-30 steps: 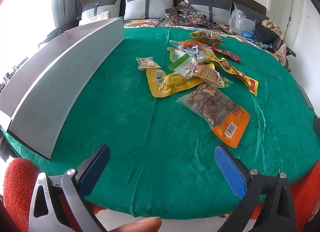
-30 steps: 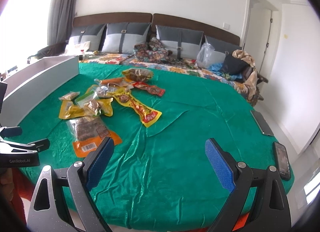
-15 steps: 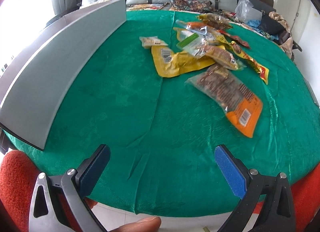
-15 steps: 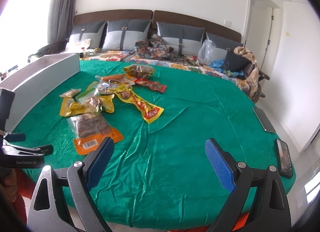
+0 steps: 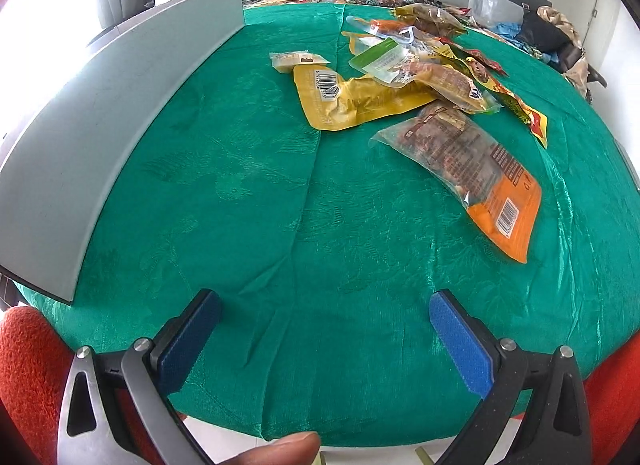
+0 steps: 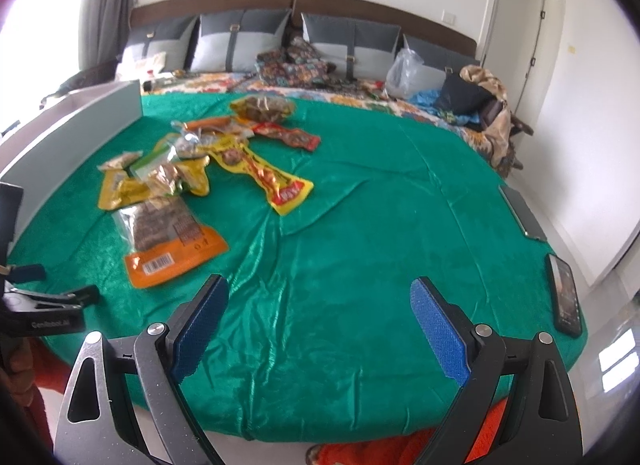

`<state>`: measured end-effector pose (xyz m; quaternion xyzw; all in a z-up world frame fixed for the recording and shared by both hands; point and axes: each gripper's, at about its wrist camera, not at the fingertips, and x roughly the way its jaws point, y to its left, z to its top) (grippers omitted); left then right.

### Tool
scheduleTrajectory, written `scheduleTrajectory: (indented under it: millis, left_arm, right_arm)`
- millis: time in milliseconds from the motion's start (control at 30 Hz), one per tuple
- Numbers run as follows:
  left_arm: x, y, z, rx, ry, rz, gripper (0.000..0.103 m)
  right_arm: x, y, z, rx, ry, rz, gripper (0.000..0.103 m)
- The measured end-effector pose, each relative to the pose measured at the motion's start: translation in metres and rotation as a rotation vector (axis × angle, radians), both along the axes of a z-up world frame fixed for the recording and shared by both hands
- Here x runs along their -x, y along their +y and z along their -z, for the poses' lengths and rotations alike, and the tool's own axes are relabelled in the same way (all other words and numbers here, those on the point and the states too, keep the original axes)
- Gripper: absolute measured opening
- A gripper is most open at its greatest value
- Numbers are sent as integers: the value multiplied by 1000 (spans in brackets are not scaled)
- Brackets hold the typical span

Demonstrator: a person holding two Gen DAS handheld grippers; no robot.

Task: Organize snacks

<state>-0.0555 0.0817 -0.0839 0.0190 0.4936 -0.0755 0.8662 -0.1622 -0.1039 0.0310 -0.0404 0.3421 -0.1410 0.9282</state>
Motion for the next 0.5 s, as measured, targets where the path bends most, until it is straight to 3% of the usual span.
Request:
scheduleTrajectory:
  millis: [367,500]
  left_arm:
    - [0,-2,-2,-1,-9,24,103]
    - [0,3,-1,-1,4,76,103]
  right_arm:
    - [-5,-4,13,22,91,38,94]
    - [-16,-8,24,-65,168,-12,94]
